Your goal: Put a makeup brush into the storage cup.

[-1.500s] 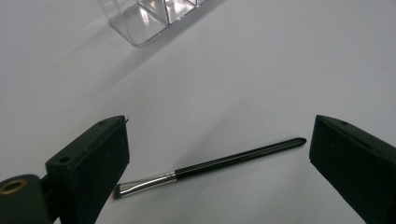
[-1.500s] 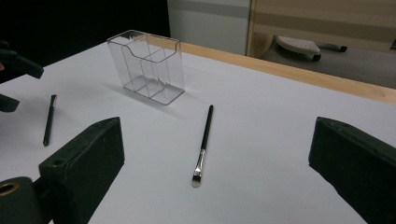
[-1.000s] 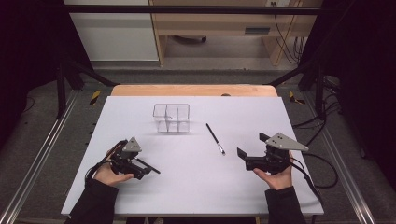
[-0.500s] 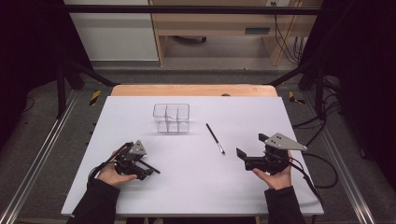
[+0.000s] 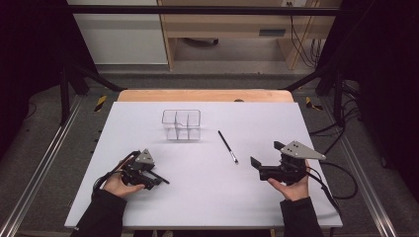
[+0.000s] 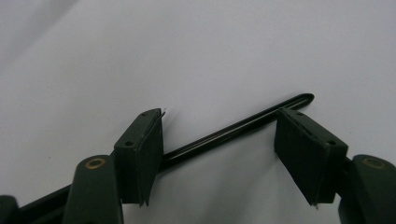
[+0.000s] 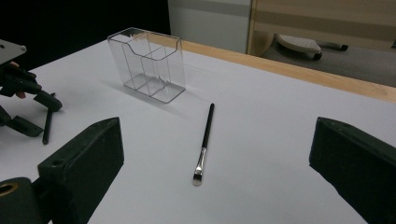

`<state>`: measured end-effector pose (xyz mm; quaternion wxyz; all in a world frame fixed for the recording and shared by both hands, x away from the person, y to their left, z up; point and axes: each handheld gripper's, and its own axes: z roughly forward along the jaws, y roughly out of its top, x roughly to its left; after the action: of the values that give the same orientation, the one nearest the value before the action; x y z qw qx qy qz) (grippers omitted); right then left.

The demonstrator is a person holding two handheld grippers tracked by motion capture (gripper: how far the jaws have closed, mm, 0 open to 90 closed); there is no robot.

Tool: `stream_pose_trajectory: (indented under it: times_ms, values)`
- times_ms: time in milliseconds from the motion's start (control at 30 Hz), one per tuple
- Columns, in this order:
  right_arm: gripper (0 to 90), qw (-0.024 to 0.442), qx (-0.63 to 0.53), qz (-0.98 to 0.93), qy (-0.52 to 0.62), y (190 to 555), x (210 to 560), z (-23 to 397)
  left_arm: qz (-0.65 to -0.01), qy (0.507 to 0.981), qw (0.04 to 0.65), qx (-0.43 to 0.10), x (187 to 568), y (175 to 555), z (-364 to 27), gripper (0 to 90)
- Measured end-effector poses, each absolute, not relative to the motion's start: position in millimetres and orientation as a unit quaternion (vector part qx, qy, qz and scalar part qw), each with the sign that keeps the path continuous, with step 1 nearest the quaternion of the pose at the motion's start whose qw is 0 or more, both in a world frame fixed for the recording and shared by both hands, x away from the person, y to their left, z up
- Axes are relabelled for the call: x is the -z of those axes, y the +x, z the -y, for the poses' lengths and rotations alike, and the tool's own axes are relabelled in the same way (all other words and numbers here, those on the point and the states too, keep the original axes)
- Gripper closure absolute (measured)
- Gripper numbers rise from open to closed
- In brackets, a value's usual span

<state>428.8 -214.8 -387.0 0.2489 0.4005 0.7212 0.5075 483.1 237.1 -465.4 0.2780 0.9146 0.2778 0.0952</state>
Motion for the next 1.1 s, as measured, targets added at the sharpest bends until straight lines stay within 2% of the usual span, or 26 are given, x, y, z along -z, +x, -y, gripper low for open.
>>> stream_pose_trajectory:
  times_ms: [200, 367, 733, 1100]
  values:
    - [3.6, 0.250, -0.509, -0.719, 0.402, 428.2, 386.2, 215.3, -0.288, 0.912, 0.274, -0.096, 464.3, 481.7, -236.4, 36.0]
    - [3.6, 0.250, -0.509, -0.719, 0.402, 428.3, 386.3, 215.3, -0.293, 0.912, 0.272, -0.097, 462.7, 480.8, -238.2, 46.8]
    - [3.6, 0.250, -0.508, -0.719, 0.402, 428.2, 386.2, 215.3, -0.292, 0.916, 0.259, -0.093, 458.8, 478.2, -241.8, 62.5]
    - [3.6, 0.250, -0.509, -0.719, 0.402, 427.9, 386.0, 215.6, -0.279, 0.923, 0.252, -0.085, 457.6, 474.9, -244.0, 68.5]
